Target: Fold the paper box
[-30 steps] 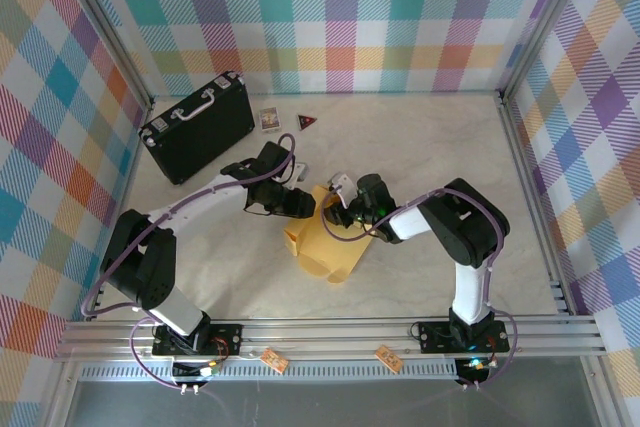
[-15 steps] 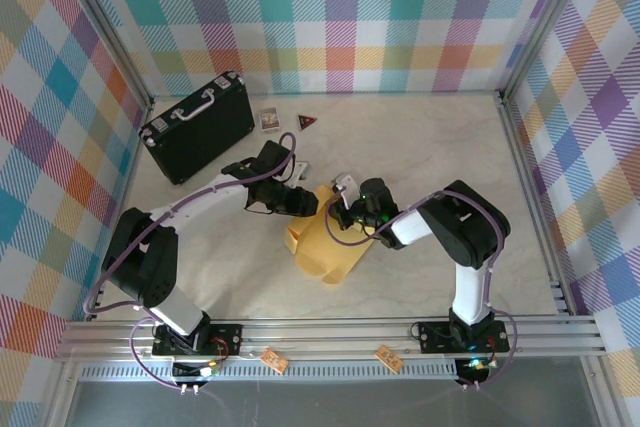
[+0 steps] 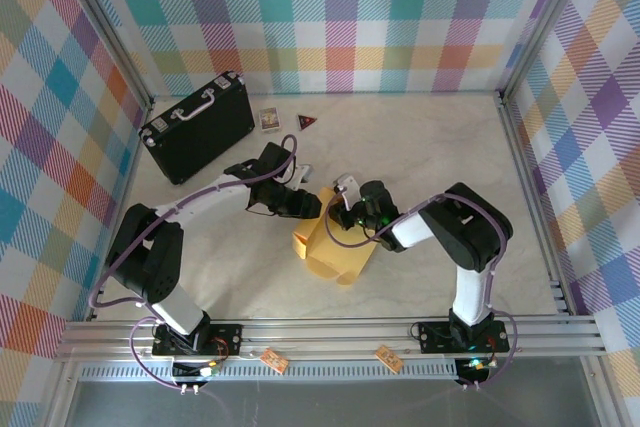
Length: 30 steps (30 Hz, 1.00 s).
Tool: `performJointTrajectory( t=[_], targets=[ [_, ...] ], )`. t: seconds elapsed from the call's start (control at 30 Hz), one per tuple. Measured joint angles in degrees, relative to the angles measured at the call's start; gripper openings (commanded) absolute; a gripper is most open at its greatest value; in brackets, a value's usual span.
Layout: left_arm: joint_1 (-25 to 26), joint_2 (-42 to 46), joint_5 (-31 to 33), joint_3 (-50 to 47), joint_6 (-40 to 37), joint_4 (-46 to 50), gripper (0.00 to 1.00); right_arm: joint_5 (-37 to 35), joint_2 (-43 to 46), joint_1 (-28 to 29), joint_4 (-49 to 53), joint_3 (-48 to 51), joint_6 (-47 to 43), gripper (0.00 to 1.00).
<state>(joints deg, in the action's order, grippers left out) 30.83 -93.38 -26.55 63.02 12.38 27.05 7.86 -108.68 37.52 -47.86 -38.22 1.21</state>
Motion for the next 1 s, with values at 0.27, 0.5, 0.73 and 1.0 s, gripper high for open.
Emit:
performJointTrajectory(
  t=[0.27, 0.5, 0.73, 1.0],
  targets=[
    [-1.2, -0.2, -0.4, 0.0, 0.0, -0.2, 0.42, -4.1, -2.1, 1.9, -2.4, -1.4, -2.1, 0.04],
    [-1.4, -0.2, 0.1, 0.0, 0.0, -0.5, 0.42, -7.1, -2.7, 2.8, -3.6, -1.5, -2.0, 0.0],
    [-1.8, -0.2, -0.3, 0.0, 0.2, -0.8, 0.42, -8.3, -2.7, 3.1, -3.6, -1.5, -1.2, 0.0],
    [-2.8, -0.2, -1.9, -1.5, 1.9, -4.4, 0.43, -10.4, -2.7, 3.4, -2.9, -2.1, 2.5, 0.0]
  ],
)
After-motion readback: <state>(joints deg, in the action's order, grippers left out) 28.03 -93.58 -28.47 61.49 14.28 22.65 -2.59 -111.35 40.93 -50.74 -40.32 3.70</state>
